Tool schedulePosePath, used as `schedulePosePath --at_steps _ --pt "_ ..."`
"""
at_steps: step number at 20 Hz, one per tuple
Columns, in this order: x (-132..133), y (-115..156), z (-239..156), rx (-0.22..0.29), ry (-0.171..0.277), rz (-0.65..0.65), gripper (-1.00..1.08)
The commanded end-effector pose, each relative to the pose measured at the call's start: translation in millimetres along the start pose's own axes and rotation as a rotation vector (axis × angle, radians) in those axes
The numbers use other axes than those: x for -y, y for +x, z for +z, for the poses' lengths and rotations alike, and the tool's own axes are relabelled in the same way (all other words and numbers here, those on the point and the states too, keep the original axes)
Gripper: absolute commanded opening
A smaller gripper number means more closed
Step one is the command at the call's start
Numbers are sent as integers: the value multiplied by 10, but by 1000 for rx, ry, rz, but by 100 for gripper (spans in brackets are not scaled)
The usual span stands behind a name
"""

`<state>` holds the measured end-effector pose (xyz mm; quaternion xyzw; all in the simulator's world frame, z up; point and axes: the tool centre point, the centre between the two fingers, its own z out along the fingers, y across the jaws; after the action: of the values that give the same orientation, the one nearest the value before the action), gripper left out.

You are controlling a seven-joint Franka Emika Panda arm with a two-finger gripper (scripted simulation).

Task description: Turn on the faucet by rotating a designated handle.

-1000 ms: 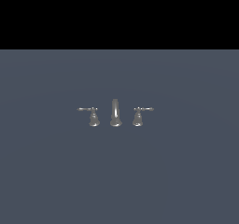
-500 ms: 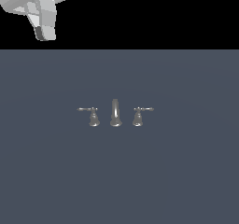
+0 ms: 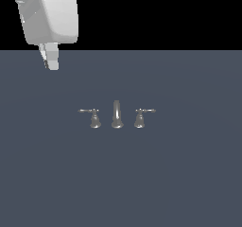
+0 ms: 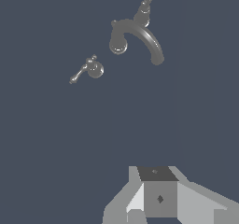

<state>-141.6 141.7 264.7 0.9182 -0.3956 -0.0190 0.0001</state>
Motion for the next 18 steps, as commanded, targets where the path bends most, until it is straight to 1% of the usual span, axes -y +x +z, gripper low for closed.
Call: schedulePosePath --at_steps 1,18 --pt "113 41 115 0 4 47 -100" --pt "729 436 814 -8 16 329 -100"
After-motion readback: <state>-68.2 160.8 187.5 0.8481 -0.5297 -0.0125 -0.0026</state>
